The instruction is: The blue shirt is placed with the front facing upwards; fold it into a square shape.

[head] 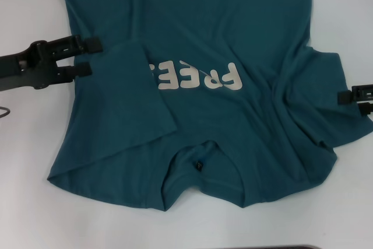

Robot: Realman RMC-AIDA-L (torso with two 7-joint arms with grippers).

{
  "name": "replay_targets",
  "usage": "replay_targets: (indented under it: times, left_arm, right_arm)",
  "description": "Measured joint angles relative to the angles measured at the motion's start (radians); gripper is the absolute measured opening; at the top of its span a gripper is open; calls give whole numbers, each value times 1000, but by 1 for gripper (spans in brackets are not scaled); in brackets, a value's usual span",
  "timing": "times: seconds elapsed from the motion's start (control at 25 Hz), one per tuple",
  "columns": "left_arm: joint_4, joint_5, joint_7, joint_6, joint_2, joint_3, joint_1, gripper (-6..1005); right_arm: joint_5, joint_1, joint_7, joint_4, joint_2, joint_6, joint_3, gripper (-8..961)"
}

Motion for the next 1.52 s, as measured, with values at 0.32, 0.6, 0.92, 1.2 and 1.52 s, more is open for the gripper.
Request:
replay_targets:
  times: [0.32, 0.6, 0.92, 1.2, 1.52]
  left_arm:
    - [0, -1, 0, -2, -2, 0, 1, 937]
    - [0, -2, 1, -2, -5, 0, 1, 937]
    - [0, -2, 1, -2, -7, 0, 2, 937]
    - [0, -3, 0, -2, -6, 0, 0, 937]
    - [0, -3, -7, -2, -6, 0, 0, 938]
  right_arm:
    - [1, 13, 0, 0, 11, 3, -1, 826]
    - [2, 41, -7, 2, 29, 8, -3, 815]
    - [-1, 42, -4, -5, 31, 2, -3, 802]
    - [-4, 38, -7, -7, 31, -4, -8, 791]
    - [-5, 44, -5, -8, 29, -20, -9, 473]
